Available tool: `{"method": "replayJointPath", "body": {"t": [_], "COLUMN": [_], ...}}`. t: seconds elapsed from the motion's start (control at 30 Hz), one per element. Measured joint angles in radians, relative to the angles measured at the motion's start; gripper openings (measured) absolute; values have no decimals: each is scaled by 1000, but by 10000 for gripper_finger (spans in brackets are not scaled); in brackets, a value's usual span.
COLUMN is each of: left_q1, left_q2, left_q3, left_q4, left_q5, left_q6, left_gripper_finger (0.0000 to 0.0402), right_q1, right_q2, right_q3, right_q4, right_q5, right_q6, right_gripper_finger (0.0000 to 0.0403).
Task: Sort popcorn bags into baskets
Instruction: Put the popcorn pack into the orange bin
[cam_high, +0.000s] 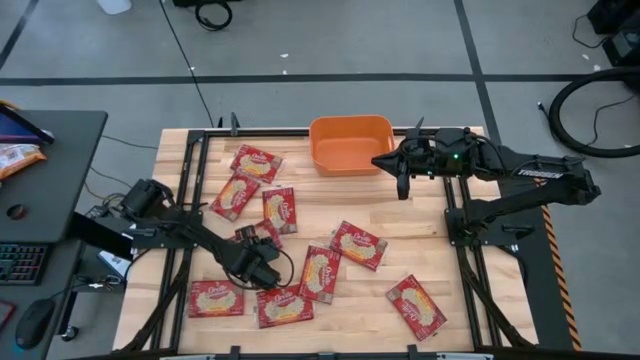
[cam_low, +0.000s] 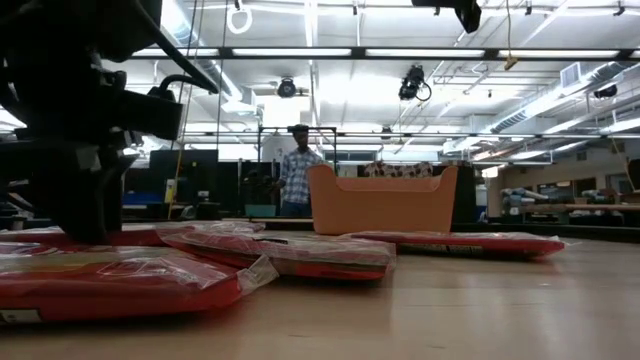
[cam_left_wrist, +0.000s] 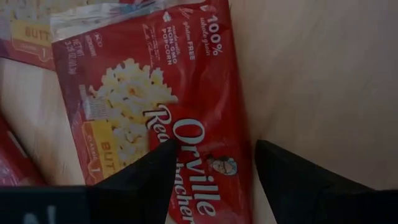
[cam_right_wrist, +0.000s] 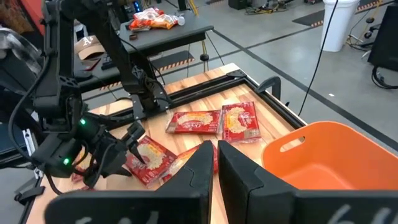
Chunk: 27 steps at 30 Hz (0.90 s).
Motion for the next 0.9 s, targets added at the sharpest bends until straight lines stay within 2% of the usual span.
{"method": "replayJointPath", "body": {"t": [0.17, 0.3, 0.43, 0.7, 0.9], "left_q1": [5, 8, 8, 39, 130], "left_q2": [3, 5, 3, -45, -56], "left_q3": [-1, 9, 70, 215, 397], "left_q4": [6, 0, -48, -80, -116], "left_q5": [5, 40, 80, 124, 103], "left_q6": [-22, -42, -19, 162, 324], "left_gripper_finger": [173, 95, 18, 7, 6], "right_q1": [0, 0, -9, -37, -40], "right_q2": [0, 0, -1, -2, -2], "right_q3": [0, 0, 0, 0, 0], "right_q4": [5, 5, 10, 31, 30], "right_q5": [0, 0, 8, 2, 0], "right_q6": [0, -4, -34, -41, -65], "right_gripper_finger": [29, 29, 29, 29, 29]}}
